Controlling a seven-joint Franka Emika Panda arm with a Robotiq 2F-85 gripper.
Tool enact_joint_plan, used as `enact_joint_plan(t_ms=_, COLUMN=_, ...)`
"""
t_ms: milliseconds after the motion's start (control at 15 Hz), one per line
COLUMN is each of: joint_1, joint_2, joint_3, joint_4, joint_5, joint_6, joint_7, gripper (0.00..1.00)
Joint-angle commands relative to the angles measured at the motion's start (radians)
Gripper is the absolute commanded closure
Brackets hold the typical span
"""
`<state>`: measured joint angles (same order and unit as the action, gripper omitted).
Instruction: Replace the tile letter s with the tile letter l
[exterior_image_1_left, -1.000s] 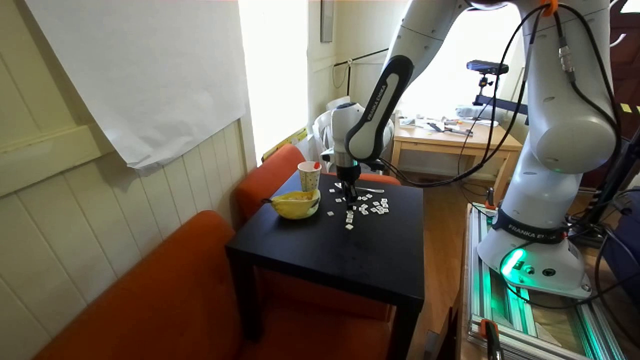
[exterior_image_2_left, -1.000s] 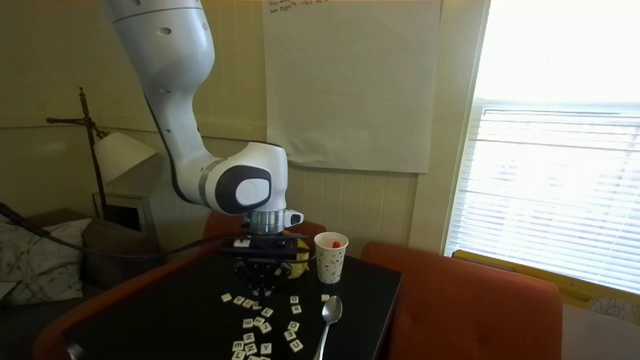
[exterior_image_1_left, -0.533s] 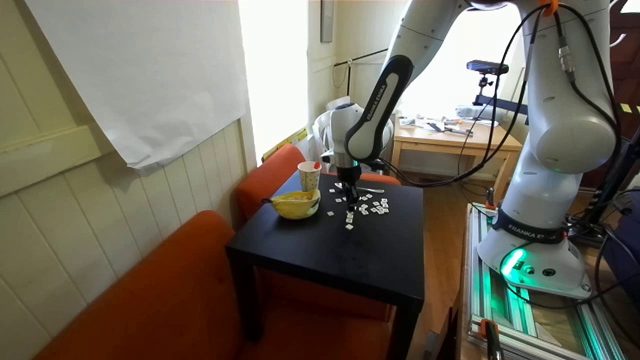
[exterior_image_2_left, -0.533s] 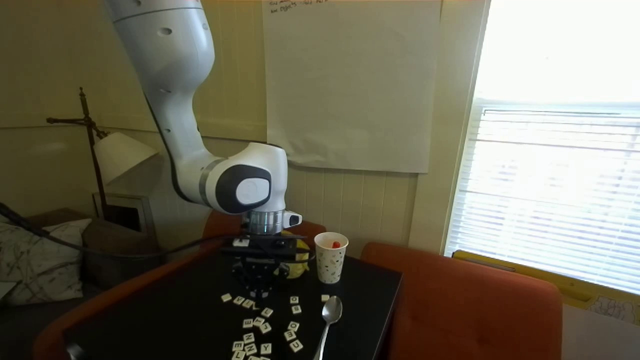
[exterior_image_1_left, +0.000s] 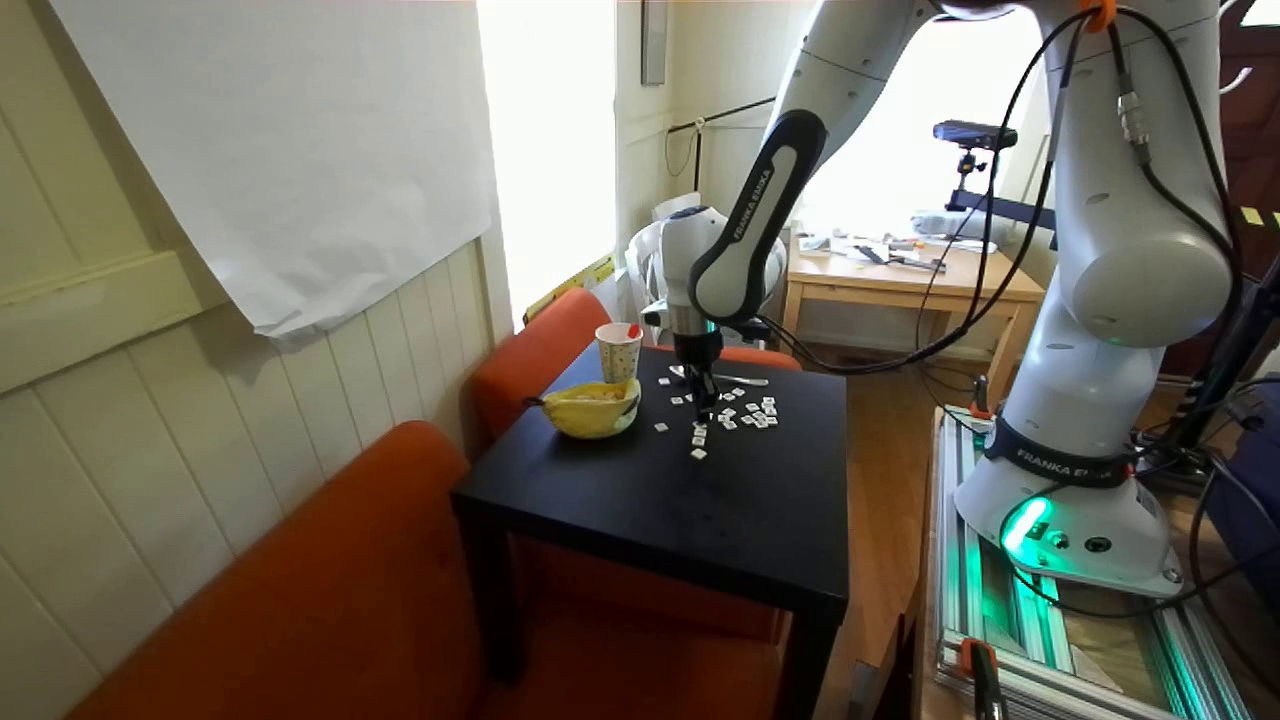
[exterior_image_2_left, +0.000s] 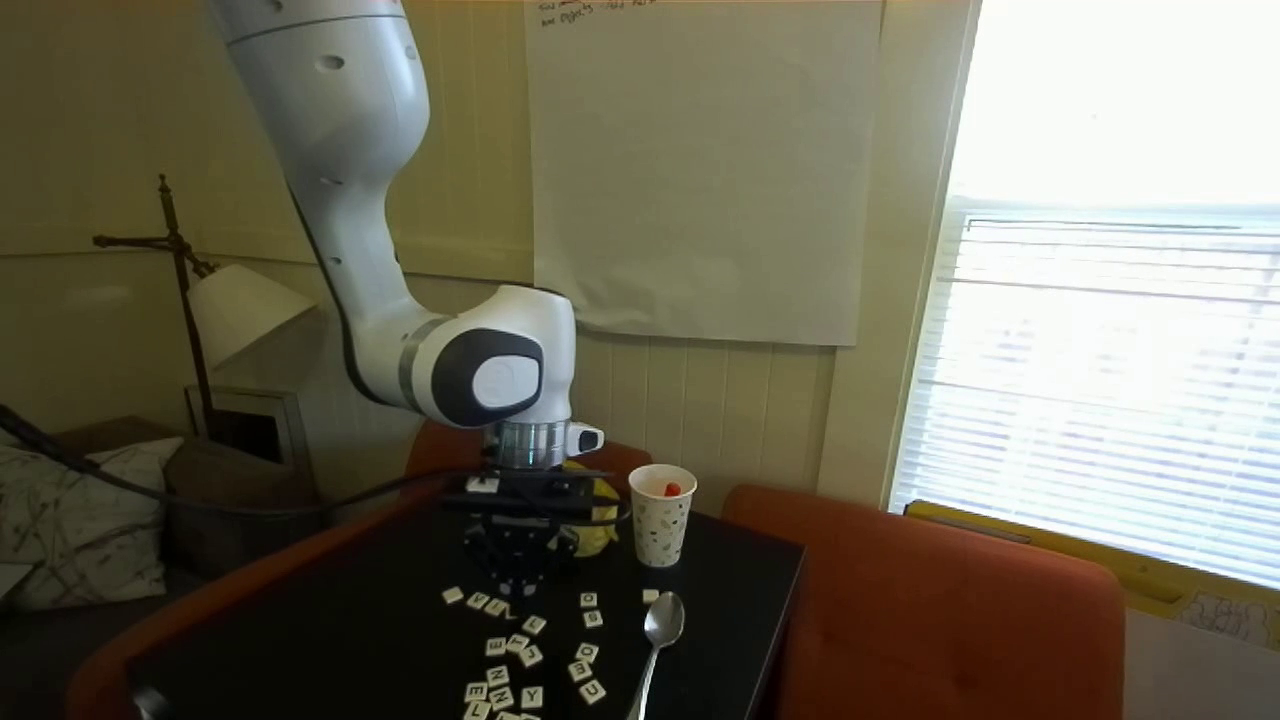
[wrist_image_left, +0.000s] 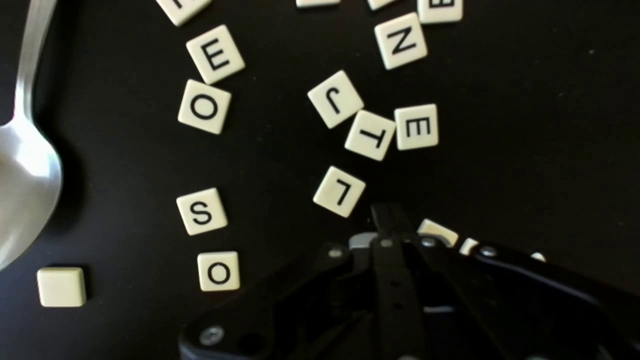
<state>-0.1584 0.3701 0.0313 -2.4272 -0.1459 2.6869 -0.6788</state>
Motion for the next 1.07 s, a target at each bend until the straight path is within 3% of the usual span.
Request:
enact_joint_plan(t_ms=0, joint_1=-0.009, joint_2=0.015, joint_3=0.006, joint_4=0.021, joint_5=-0.005, joint_6=-0.014, joint_7=-0.018, gripper=1.0)
enact_joint_plan(t_ms=533, joint_1=-0.009, joint_2=0.042, joint_3=0.009, joint_4=0.045, joint_5=-0.001, joint_6=-0.034, joint_7=-0.022, gripper=1.0)
enact_joint_plan(t_ms=1000, joint_1=-0.019, joint_2=0.029, joint_3=0.019, joint_4=0.053, joint_5=0.074, joint_6=-0.148, joint_7=0.001, gripper=1.0)
